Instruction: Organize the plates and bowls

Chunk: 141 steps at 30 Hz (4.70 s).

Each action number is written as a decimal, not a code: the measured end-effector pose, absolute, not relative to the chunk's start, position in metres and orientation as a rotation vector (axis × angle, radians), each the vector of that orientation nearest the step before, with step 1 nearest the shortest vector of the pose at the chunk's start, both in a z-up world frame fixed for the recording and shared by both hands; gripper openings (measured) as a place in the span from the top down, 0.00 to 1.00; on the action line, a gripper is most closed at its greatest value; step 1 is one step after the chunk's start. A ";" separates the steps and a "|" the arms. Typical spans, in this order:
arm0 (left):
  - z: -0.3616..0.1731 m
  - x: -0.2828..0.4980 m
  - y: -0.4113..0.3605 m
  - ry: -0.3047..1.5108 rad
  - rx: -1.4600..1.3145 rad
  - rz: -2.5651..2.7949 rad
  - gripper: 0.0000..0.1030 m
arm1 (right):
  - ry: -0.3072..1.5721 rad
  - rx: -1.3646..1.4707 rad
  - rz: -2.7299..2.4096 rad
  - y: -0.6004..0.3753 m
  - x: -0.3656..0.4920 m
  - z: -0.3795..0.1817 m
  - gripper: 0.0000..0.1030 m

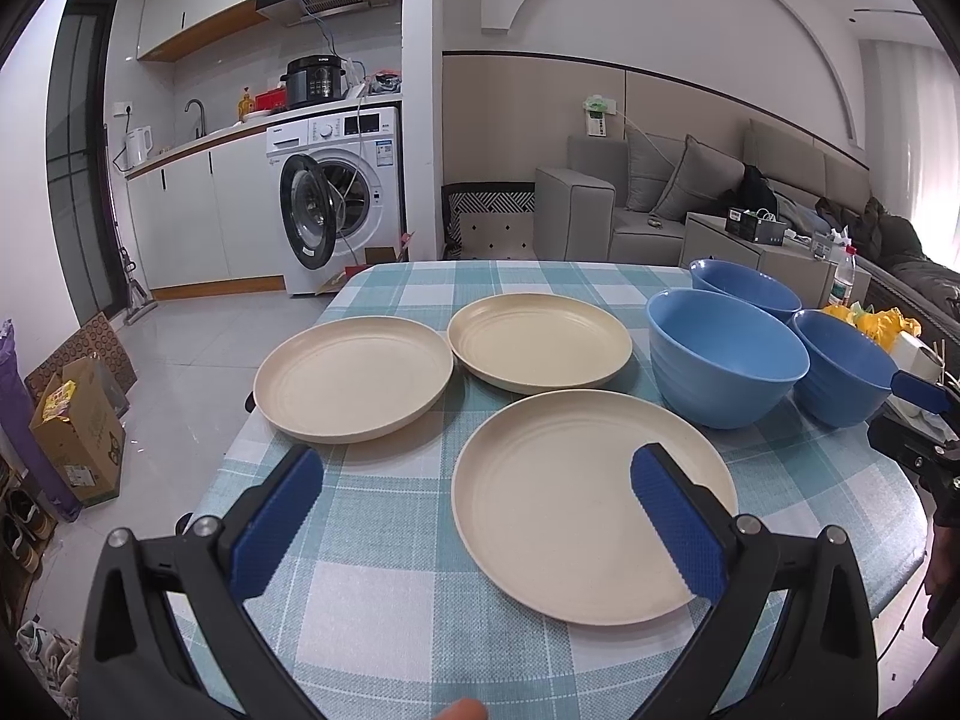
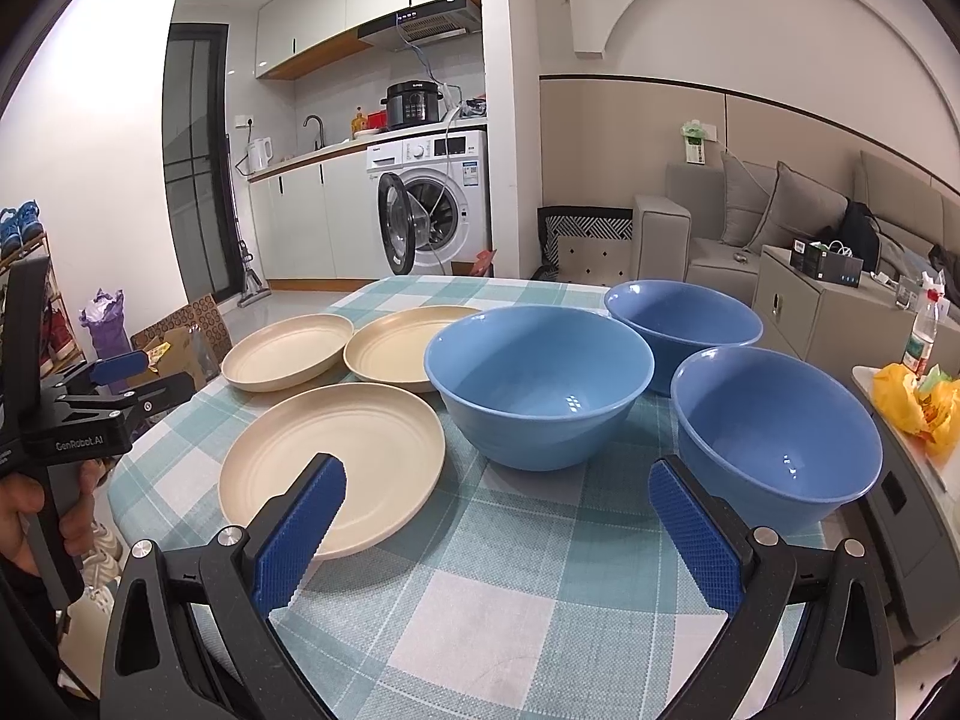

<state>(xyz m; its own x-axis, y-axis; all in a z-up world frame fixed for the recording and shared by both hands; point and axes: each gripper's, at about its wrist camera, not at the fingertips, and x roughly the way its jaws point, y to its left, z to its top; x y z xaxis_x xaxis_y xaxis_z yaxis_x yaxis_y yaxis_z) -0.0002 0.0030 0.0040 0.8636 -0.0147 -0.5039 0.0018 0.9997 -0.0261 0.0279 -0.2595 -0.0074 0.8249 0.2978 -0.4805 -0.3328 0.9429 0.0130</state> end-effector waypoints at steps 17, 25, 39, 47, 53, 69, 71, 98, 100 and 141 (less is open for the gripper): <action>0.005 0.004 0.003 0.525 -0.010 -0.010 0.00 | 0.501 -0.075 0.340 -0.255 0.032 -0.006 0.00; 0.003 0.009 0.009 0.536 -0.026 -0.015 0.00 | 0.502 -0.076 0.360 -0.249 0.036 -0.002 0.00; -0.003 0.029 0.018 0.572 -0.008 0.003 0.00 | 0.515 -0.097 0.405 -0.232 0.059 0.010 0.00; 0.003 0.043 0.023 0.573 -0.010 0.015 0.00 | 0.528 -0.118 0.426 -0.220 0.075 0.019 0.00; 0.011 0.051 0.027 0.559 -0.008 0.037 0.00 | 0.537 -0.112 0.427 -0.217 0.090 0.032 0.00; 0.042 0.078 0.034 0.565 -0.006 0.054 0.00 | 0.553 -0.134 0.454 -0.197 0.125 0.073 0.00; 0.044 0.082 0.035 0.568 -0.013 0.051 0.00 | 0.561 -0.135 0.460 -0.193 0.131 0.078 0.00; 0.038 0.171 0.047 0.639 -0.030 -0.018 0.00 | 0.732 -0.124 0.433 -0.173 0.247 0.095 0.00; 0.037 0.178 0.046 0.640 -0.023 -0.019 0.00 | 0.738 -0.116 0.436 -0.172 0.256 0.095 0.00; -0.040 0.290 0.022 0.906 0.080 -0.156 0.36 | 1.178 -0.199 0.372 -0.127 0.401 -0.030 0.26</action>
<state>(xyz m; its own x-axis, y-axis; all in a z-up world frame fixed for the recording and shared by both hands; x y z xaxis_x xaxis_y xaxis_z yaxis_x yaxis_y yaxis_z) 0.2899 0.0215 -0.0404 0.6064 -0.1012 -0.7887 0.1686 0.9857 0.0031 0.4014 -0.1274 -0.0297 0.3316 0.1799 -0.9261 -0.3851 0.9220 0.0412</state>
